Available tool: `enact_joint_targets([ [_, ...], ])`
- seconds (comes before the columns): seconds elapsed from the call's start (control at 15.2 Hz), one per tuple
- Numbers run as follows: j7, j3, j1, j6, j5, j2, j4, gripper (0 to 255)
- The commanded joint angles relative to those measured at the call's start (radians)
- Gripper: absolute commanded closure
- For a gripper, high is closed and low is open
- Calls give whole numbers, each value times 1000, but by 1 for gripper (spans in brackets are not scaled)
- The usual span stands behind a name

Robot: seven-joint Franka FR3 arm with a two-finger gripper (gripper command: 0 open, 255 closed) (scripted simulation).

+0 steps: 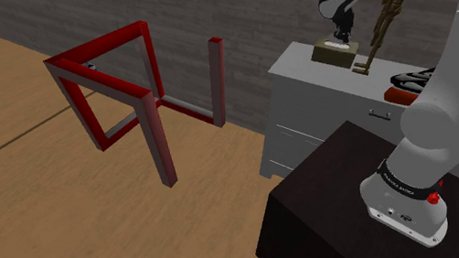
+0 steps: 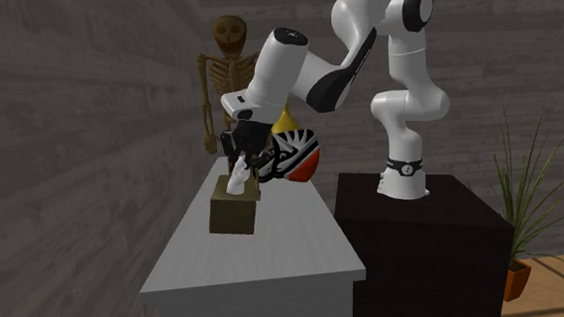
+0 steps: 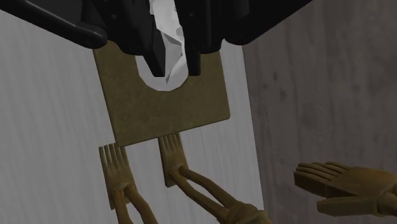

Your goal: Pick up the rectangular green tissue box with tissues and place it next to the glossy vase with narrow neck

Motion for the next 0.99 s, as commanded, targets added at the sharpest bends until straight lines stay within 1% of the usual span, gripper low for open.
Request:
enact_joint_targets([
  [0.0, -9, 2, 1, -13, 4, -9, 5, 255],
  [0.92, -95, 8, 9, -152, 35, -86, 86, 255],
])
